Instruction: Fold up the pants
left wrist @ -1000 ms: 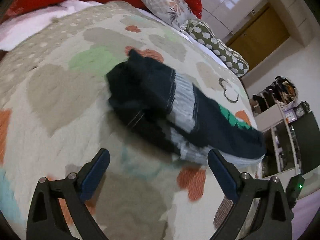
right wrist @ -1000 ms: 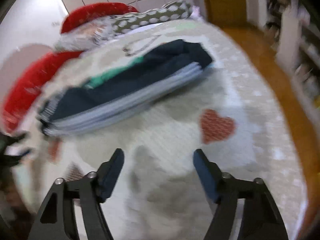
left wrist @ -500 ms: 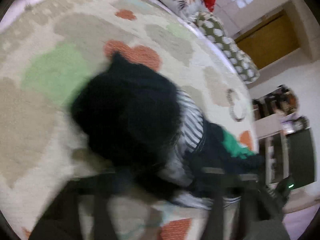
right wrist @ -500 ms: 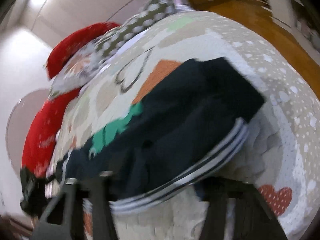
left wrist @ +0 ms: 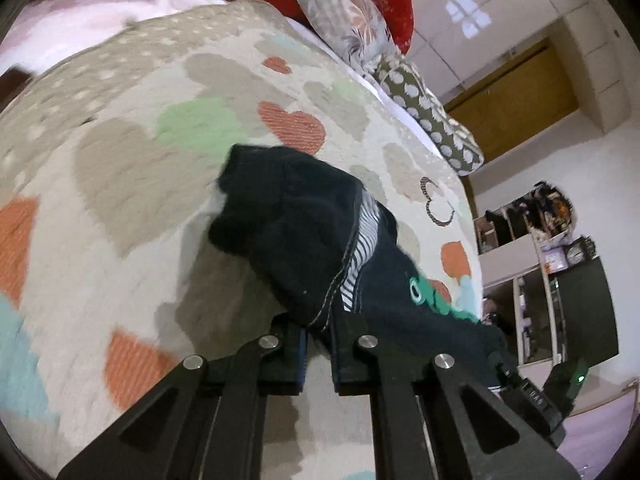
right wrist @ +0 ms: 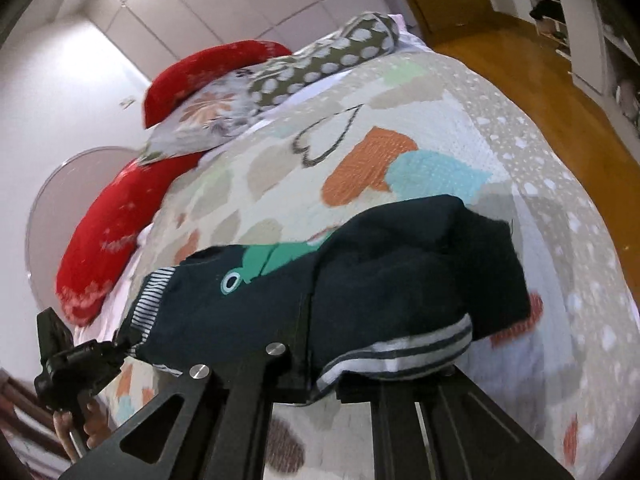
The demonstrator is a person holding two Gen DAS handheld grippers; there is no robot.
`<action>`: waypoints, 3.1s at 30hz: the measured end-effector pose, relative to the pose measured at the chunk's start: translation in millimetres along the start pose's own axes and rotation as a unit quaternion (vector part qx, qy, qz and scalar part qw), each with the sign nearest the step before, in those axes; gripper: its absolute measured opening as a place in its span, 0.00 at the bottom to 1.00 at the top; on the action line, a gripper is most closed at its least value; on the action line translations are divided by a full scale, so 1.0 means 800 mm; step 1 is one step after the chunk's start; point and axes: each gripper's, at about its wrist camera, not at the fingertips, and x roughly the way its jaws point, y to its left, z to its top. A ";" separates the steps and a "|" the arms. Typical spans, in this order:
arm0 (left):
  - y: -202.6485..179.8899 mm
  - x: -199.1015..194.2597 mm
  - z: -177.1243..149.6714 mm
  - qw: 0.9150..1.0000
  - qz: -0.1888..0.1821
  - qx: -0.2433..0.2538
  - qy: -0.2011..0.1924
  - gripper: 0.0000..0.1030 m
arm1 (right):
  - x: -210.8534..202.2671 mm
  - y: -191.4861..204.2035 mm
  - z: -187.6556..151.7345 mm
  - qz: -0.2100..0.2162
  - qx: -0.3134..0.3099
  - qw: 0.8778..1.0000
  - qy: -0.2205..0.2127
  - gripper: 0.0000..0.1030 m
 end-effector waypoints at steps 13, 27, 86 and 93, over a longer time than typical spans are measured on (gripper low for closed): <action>0.034 -0.002 -0.046 0.999 0.043 0.022 0.007 0.46 | -0.003 -0.058 -0.093 0.002 0.053 0.998 0.025 0.26; 0.022 0.030 -0.023 0.997 0.047 0.050 0.025 0.10 | -0.029 -0.045 -0.087 -0.031 0.021 0.999 0.015 0.35; 0.055 -0.037 -0.097 0.996 -0.054 -0.028 0.061 0.73 | -0.065 -0.060 -0.119 -0.006 0.047 0.999 -0.010 0.45; 0.025 0.009 -0.102 0.996 0.001 -0.010 0.090 0.25 | -0.049 -0.059 -0.117 -0.013 0.060 0.998 0.006 0.39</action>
